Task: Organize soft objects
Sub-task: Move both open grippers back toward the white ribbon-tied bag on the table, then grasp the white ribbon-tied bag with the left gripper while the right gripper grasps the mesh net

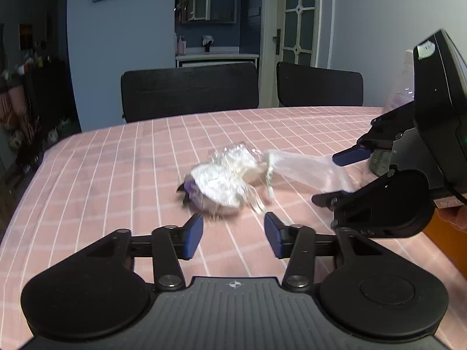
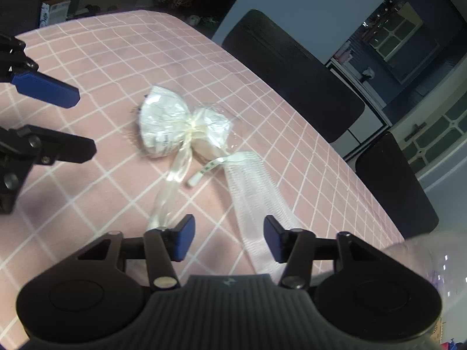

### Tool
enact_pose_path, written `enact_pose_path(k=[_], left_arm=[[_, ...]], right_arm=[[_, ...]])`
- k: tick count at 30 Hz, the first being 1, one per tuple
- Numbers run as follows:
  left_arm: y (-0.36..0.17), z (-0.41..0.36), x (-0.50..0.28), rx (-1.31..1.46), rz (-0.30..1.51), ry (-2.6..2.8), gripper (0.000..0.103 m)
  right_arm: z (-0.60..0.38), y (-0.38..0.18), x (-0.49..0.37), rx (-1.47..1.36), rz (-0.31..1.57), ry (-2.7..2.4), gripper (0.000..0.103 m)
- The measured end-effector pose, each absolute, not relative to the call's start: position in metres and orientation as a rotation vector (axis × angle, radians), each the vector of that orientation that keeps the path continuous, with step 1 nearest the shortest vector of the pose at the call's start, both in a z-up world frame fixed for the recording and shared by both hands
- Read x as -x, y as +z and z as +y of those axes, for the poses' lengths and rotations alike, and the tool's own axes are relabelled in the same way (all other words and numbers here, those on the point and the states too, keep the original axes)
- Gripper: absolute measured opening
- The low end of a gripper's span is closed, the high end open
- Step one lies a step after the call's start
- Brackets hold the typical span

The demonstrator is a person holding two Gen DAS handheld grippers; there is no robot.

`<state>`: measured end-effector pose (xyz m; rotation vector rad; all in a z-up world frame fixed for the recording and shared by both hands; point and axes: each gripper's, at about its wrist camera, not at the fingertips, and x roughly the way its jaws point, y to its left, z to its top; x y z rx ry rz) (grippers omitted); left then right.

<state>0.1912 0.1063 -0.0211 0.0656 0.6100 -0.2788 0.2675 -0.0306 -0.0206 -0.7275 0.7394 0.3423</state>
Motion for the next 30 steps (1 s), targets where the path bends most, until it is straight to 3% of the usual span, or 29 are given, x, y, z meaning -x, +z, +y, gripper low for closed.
enact_pose_path(k=[2,3,7,15,19,22,23,25,30], left_arm=[[-0.026,0.101,-0.204,-0.088,0.591,-0.276,0.067],[-0.028,0.099,-0.210,-0.105,0.579,-0.276,0.075],[-0.031,0.096,-0.234,-0.187,0.555,-0.365,0.088],[-0.036,0.091,-0.285,-0.355,0.611,-0.468,0.091],[-0.048,0.091,-0.306,-0.367,0.675,-0.485,0.091],[-0.055,0.094,-0.311,-0.339,0.698,-0.486,0.084],[-0.056,0.096,-0.312,-0.326,0.699,-0.485,0.075],[-0.057,0.099,-0.309,-0.301,0.700,-0.467,0.065],[-0.052,0.108,-0.297,-0.233,0.716,-0.408,0.049]], right_arm=[[-0.026,-0.026,-0.276,0.755,0.728,0.299,0.078],[-0.024,-0.029,-0.280,0.769,0.724,0.279,0.079],[-0.022,-0.038,-0.298,0.776,0.740,0.257,0.079],[-0.028,-0.052,-0.337,0.674,0.816,0.193,0.079],[-0.034,-0.054,-0.348,0.607,0.857,0.193,0.064],[-0.034,-0.054,-0.351,0.585,0.892,0.191,0.033],[-0.035,-0.055,-0.352,0.574,0.905,0.194,0.019],[-0.035,-0.055,-0.352,0.553,0.930,0.199,0.003],[-0.028,-0.047,-0.337,0.528,0.909,0.226,0.000]])
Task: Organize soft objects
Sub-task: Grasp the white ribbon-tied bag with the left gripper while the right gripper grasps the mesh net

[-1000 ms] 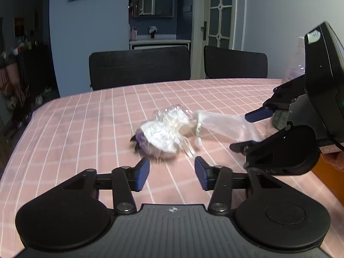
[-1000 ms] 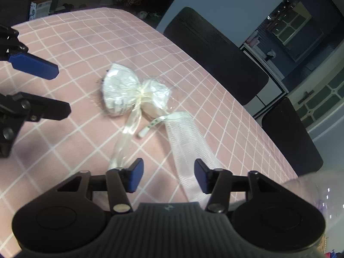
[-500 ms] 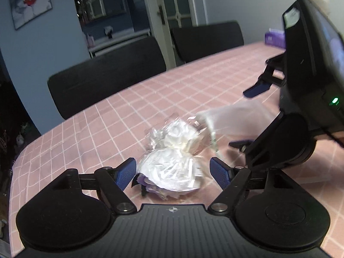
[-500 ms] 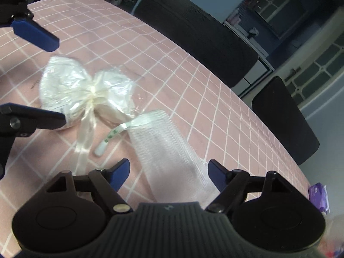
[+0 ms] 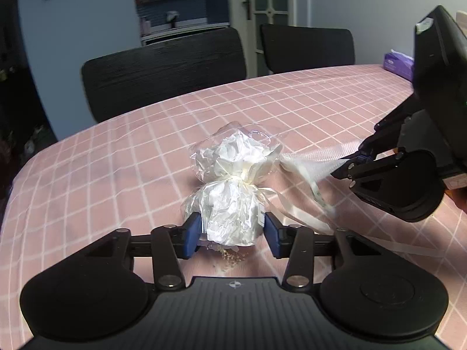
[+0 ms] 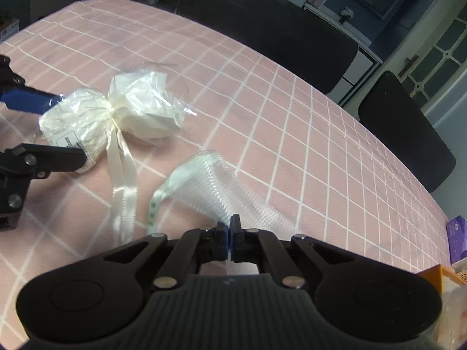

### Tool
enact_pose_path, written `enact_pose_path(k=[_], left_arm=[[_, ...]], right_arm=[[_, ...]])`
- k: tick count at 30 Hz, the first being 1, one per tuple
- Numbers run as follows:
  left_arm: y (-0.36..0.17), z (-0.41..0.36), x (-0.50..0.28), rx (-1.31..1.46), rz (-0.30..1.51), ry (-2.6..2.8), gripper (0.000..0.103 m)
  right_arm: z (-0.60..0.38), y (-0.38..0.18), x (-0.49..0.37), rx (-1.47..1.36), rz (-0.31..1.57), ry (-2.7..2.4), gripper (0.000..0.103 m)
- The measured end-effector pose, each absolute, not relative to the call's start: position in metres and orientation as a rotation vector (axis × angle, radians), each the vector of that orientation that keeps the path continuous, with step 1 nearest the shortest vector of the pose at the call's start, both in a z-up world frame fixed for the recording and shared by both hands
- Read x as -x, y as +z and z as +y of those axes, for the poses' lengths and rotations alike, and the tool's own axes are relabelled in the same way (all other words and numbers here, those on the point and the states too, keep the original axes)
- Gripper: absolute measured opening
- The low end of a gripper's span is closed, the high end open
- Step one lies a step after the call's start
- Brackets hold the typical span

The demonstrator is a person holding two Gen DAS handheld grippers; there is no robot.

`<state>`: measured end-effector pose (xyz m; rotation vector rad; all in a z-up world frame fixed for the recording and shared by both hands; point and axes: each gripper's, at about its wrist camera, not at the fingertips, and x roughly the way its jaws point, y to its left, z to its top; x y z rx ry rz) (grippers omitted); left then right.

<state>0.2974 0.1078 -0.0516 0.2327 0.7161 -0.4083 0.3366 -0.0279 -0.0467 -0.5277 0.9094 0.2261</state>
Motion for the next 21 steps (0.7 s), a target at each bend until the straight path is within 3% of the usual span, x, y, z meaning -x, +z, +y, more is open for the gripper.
enact_pose_path(k=[10,21], left_arm=[[-0.025,0.132,-0.216,-0.100,0.752,-0.273,0.047],[-0.021,0.119,-0.084,-0.109,0.775,-0.276,0.047]], right_arm=[[-0.031,-0.004,-0.241,0.357,0.900,0.415,0.000],[-0.083,-0.018,-0.122,0.209,0.979,0.471,0.000]])
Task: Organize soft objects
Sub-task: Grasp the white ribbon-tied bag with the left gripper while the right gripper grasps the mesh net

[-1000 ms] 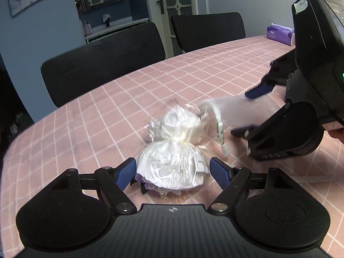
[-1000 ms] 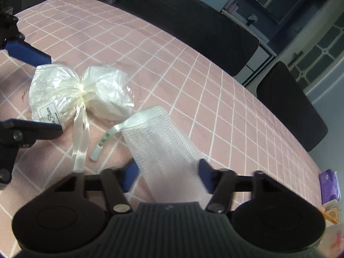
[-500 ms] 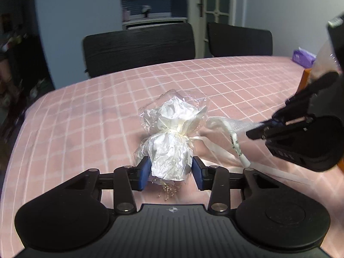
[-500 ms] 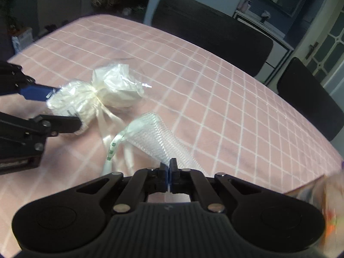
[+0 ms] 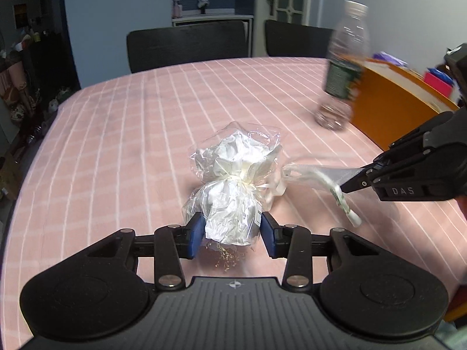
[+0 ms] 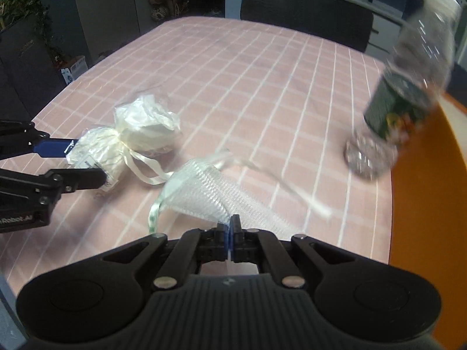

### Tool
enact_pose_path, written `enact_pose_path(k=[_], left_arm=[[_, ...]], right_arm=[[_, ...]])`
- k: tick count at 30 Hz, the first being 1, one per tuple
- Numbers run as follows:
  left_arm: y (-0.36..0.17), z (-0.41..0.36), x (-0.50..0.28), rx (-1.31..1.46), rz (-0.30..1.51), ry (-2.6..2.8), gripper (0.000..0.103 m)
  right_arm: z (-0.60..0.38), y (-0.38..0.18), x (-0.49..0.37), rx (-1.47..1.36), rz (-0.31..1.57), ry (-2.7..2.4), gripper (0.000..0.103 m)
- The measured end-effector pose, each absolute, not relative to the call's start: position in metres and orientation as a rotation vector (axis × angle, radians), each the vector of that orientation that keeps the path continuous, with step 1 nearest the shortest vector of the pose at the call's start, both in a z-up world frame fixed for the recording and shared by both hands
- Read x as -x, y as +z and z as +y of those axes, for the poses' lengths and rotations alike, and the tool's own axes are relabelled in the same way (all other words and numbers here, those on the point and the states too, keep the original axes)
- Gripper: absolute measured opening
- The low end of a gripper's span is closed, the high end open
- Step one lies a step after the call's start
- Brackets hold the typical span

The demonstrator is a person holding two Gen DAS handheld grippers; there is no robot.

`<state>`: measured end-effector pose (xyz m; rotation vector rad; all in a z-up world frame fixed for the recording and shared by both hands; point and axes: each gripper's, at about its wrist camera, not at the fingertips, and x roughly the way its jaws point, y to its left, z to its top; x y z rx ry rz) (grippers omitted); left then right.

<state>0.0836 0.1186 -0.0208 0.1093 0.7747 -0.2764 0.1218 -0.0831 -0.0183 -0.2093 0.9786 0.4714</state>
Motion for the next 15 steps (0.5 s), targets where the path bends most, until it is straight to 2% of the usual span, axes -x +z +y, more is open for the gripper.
enact_pose_path(k=[4,6,7,9,10,11,12,13,14,15], left_arm=[[-0.019,0.105,-0.052,-0.116,0.783,-0.305,0.048],[-0.019,0.097,-0.043,-0.136,0.788,-0.303,0.055],[-0.019,0.093,-0.040,-0.146,0.787,-0.302,0.058],[-0.020,0.087,-0.036,-0.158,0.779,-0.295,0.070],[-0.020,0.084,-0.034,-0.158,0.768,-0.294,0.074],[-0.019,0.083,-0.033,-0.157,0.756,-0.294,0.080],[-0.018,0.082,-0.032,-0.155,0.747,-0.294,0.083],[-0.018,0.081,-0.032,-0.154,0.740,-0.299,0.084],[-0.017,0.080,-0.031,-0.155,0.734,-0.301,0.086],[-0.016,0.079,-0.031,-0.161,0.730,-0.299,0.088]], right_arm=[[-0.108,-0.025,-0.097,0.164,1.009,0.461,0.000],[-0.116,-0.026,-0.085,0.158,0.992,0.449,0.002],[-0.119,-0.027,-0.080,0.165,0.976,0.443,0.006],[-0.125,-0.027,-0.069,0.175,0.944,0.445,0.010],[-0.127,-0.028,-0.065,0.170,0.928,0.452,0.025],[-0.130,-0.028,-0.061,0.162,0.908,0.452,0.046],[-0.134,-0.028,-0.057,0.154,0.885,0.445,0.057],[-0.136,-0.028,-0.051,0.150,0.853,0.432,0.072],[-0.138,-0.028,-0.045,0.149,0.820,0.423,0.081],[-0.141,-0.030,-0.037,0.151,0.792,0.412,0.084]])
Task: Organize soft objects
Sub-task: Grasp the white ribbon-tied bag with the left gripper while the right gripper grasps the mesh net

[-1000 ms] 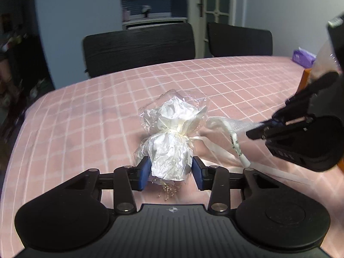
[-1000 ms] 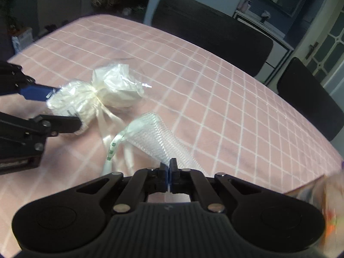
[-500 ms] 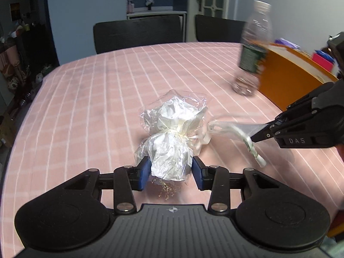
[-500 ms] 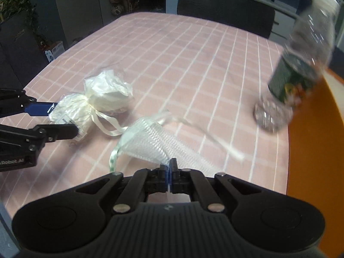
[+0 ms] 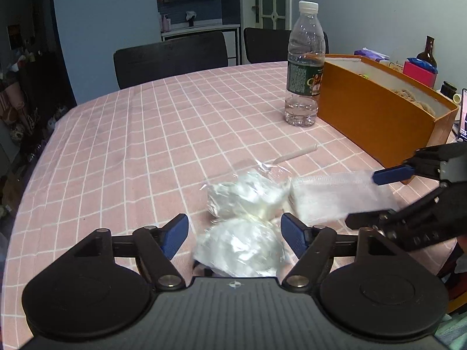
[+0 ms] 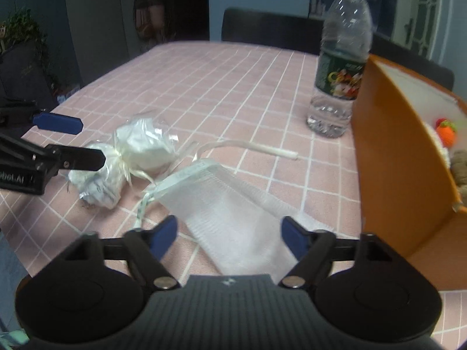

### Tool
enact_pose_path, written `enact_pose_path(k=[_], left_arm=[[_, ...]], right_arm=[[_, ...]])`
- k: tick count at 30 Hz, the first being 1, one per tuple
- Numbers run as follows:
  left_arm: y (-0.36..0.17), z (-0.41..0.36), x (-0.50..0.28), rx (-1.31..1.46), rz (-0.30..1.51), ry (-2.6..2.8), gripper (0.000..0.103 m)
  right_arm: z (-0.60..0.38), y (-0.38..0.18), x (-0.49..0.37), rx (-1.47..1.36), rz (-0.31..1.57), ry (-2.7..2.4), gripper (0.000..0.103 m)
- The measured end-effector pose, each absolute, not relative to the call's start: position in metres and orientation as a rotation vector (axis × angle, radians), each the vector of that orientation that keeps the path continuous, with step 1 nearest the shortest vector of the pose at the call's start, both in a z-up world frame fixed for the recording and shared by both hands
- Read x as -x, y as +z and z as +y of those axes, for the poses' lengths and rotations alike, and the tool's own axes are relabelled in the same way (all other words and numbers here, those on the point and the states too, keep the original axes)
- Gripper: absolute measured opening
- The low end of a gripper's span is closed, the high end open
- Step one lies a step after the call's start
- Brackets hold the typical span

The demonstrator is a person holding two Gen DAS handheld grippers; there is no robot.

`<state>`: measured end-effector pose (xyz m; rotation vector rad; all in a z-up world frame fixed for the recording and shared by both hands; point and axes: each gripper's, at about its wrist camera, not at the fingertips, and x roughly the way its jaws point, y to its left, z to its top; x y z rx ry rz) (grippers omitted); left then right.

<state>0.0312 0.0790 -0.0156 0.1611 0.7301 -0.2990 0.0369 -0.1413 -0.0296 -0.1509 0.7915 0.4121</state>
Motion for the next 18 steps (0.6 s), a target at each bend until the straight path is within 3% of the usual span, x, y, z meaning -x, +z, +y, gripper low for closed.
enact_pose_path(k=[2,4,13,18], left_arm=[[-0.013,0.076,-0.031,-0.176,0.717,-0.297,0.089],[-0.013,0.073,-0.034,-0.177,0.720,-0.306,0.089],[-0.033,0.058,-0.055,-0.209,0.823,-0.301,0.088],[-0.040,0.061,-0.060,-0.183,0.850,-0.270,0.077]], right_arm=[[-0.145,-0.033,-0.028,0.157,0.751,0.371,0.097],[-0.150,-0.040,-0.027,0.132,0.740,0.325,0.100],[-0.152,-0.061,-0.050,0.018,0.799,0.278,0.100],[-0.131,-0.064,-0.049,0.108,0.783,0.324,0.101]])
